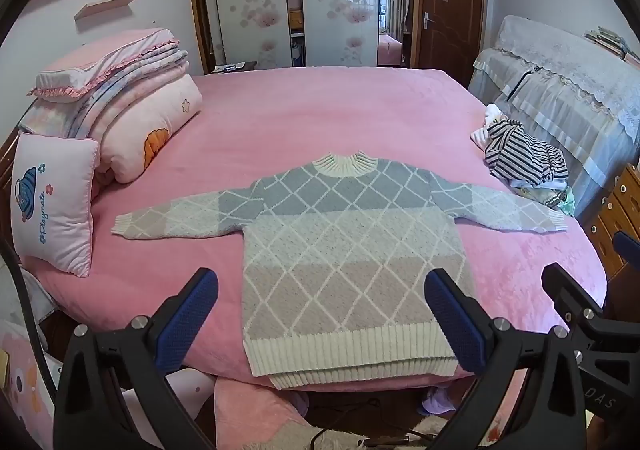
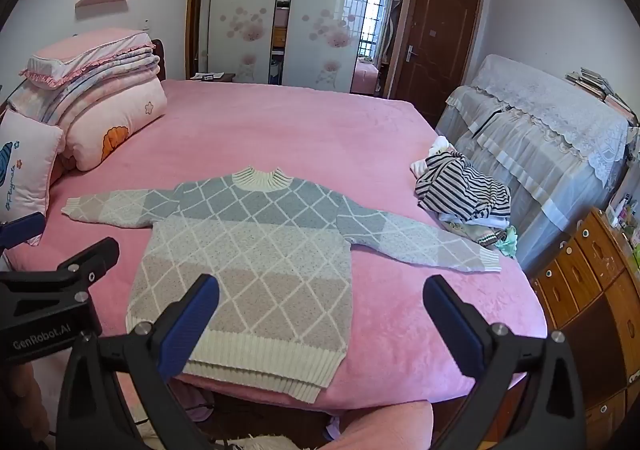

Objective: Fold small clothes

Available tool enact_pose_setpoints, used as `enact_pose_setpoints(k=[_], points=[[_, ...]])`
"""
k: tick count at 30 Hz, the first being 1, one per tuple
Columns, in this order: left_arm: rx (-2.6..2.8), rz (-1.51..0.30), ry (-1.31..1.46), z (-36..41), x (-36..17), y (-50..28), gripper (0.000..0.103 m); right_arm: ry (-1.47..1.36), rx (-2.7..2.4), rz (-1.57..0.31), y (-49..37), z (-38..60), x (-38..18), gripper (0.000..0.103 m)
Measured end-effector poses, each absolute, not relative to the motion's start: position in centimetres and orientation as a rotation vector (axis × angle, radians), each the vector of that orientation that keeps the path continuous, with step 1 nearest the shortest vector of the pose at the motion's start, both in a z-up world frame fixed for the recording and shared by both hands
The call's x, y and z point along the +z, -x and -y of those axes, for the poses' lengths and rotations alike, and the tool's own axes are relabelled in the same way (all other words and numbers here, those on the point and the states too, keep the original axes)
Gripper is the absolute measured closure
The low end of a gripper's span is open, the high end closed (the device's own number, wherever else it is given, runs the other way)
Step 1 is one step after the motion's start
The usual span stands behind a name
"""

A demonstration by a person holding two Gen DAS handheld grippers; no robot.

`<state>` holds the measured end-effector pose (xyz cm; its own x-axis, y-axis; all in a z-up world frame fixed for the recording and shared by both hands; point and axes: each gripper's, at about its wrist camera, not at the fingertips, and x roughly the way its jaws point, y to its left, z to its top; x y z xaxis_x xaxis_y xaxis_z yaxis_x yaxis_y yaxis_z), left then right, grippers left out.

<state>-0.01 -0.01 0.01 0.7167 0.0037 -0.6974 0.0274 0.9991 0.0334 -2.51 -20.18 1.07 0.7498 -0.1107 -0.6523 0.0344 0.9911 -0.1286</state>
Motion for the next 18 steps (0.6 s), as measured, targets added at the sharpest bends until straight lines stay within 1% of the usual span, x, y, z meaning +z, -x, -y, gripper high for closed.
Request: enact_pose_setpoints(k=[18], points=[[-0.02,-0.782,-0.038,0.04,-0.03,-0.04,0.001,0.106,-0.083,-0.713,2.66,20.58,1.52,0.001]])
